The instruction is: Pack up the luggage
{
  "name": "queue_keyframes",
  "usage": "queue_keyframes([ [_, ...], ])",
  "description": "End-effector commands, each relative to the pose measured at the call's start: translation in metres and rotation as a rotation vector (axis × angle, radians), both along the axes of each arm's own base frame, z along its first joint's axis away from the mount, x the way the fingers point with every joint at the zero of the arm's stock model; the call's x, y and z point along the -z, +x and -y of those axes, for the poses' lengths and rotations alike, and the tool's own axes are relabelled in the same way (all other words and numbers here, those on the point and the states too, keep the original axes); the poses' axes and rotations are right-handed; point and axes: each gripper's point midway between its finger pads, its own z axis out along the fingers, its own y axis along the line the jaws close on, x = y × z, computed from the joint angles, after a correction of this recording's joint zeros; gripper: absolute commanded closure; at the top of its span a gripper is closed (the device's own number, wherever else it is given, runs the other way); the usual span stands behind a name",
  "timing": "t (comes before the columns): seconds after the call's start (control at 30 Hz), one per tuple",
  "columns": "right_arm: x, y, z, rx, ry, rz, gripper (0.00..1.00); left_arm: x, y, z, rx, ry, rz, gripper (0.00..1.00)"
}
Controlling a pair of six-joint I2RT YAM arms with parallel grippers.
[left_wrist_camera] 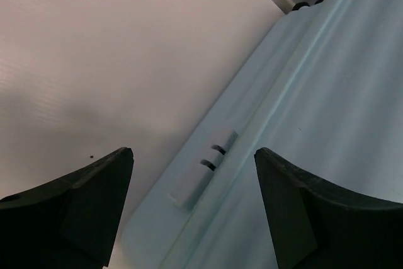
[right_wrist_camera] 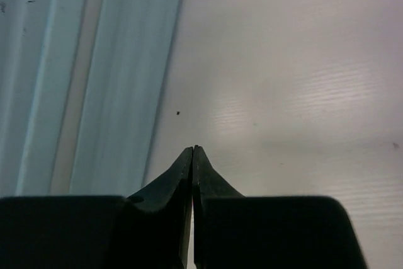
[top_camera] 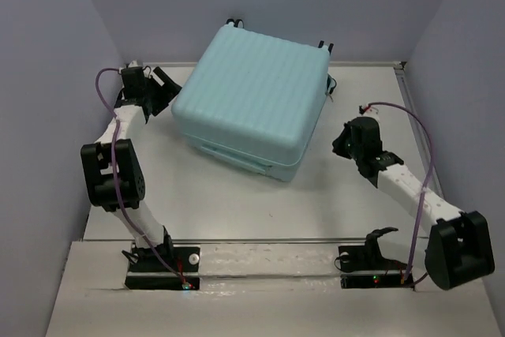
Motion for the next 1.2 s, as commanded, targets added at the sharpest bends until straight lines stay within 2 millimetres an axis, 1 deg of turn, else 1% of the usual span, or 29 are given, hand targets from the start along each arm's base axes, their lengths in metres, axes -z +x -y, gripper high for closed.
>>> queue_keyframes([
  [0.0,-0.05,0.061,-0.057,-0.237,0.103,0.142,0.93,0.018,0.012,0.044,0.108,-0.09,-0.015,0.12],
  [0.07,-0.052,0.077,-0.068,-0.26,0.121,0.144,0.93,0.032,0.005,0.065,0.146,-0.093,-0.04,0.12],
  [0.1,-0.053,0.091,-0.079,-0.296,0.139,0.133,0.93,0.035,0.003,0.073,0.158,-0.094,-0.036,0.12],
  [0.13,-0.054,0.097,-0.085,-0.312,0.151,0.13,0.93,0.045,-0.011,0.09,0.187,-0.103,-0.057,0.12],
  [0.17,-0.055,0.103,-0.09,-0.329,0.161,0.129,0.93,0.048,-0.017,0.094,0.193,-0.117,-0.06,0.12],
  [0.2,-0.056,0.112,-0.099,-0.363,0.179,0.126,0.93,0.06,-0.029,0.099,0.19,-0.15,-0.077,0.12],
  [0.23,-0.059,0.115,-0.108,-0.406,0.2,0.138,0.93,0.052,-0.036,0.102,0.191,-0.164,-0.052,0.12],
  [0.27,-0.06,0.117,-0.114,-0.433,0.214,0.139,0.93,0.053,-0.043,0.105,0.194,-0.176,-0.047,0.13],
  [0.3,-0.062,0.123,-0.123,-0.474,0.23,0.141,0.92,0.065,-0.058,0.107,0.19,-0.188,-0.063,0.13],
  [0.33,-0.064,0.119,-0.128,-0.51,0.247,0.141,0.91,0.065,-0.066,0.11,0.2,-0.187,-0.055,0.13],
  [0.37,-0.065,0.118,-0.146,-0.581,0.273,0.137,0.91,0.052,-0.075,0.12,0.216,-0.18,-0.019,0.13],
  [0.4,-0.066,0.117,-0.156,-0.617,0.28,0.136,0.9,0.052,-0.082,0.123,0.221,-0.175,-0.014,0.13],
  [0.43,-0.067,0.12,-0.166,-0.658,0.278,0.143,0.9,0.051,-0.1,0.125,0.212,-0.183,-0.008,0.13],
  [0.47,-0.069,0.112,-0.183,-0.732,0.299,0.132,0.9,0.049,-0.112,0.132,0.225,-0.188,0.005,0.13],
  [0.5,-0.07,0.11,-0.191,-0.76,0.307,0.13,0.89,0.045,-0.119,0.135,0.228,-0.198,0.03,0.13],
  [0.57,-0.069,0.113,-0.203,-0.8,0.322,0.118,0.88,0.041,-0.148,0.14,0.237,-0.203,0.056,0.13],
  [0.6,-0.069,0.115,-0.206,-0.799,0.337,0.106,0.87,0.05,-0.16,0.138,0.23,-0.194,0.046,0.13],
  [0.63,-0.069,0.118,-0.207,-0.797,0.341,0.106,0.86,0.036,-0.167,0.139,0.238,-0.201,0.092,0.13],
  [0.67,-0.067,0.124,-0.206,-0.773,0.331,0.099,0.84,0.034,-0.174,0.139,0.24,-0.209,0.1,0.13],
  [0.77,-0.063,0.135,-0.195,-0.705,0.306,0.081,0.68,0.019,-0.185,0.136,0.238,-0.202,0.154,0.13],
  [0.8,-0.066,0.135,-0.194,-0.696,0.308,0.082,0.55,0.015,-0.187,0.135,0.241,-0.194,0.162,0.13],
  [0.87,-0.069,0.144,-0.176,-0.65,0.311,0.082,0.46,-0.01,-0.186,0.134,0.24,-0.191,0.226,0.12],
  [0.9,-0.079,0.144,-0.17,-0.643,0.31,0.099,0.39,-0.015,-0.186,0.133,0.241,-0.179,0.23,0.12],
  [0.93,-0.083,0.148,-0.158,-0.622,0.303,0.104,0.38,-0.034,-0.183,0.131,0.239,-0.174,0.274,0.12],
  [1.0,-0.106,0.148,-0.142,-0.602,0.28,0.141,0.3,-0.056,-0.179,0.128,0.23,-0.152,0.317,0.11],
  [1.03,-0.113,0.149,-0.128,-0.578,0.27,0.145,0.29,-0.06,-0.178,0.127,0.225,-0.141,0.324,0.11],
  [1.1,-0.132,0.148,-0.113,-0.555,0.254,0.181,0.26,-0.066,-0.176,0.123,0.214,-0.12,0.329,0.1],
  [1.13,-0.154,0.143,-0.104,-0.552,0.238,0.229,0.26,-0.074,-0.175,0.121,0.206,-0.109,0.349,0.1],
  [1.17,-0.161,0.142,-0.089,-0.526,0.23,0.239,0.26,-0.077,-0.175,0.118,0.197,-0.105,0.356,0.1],
])
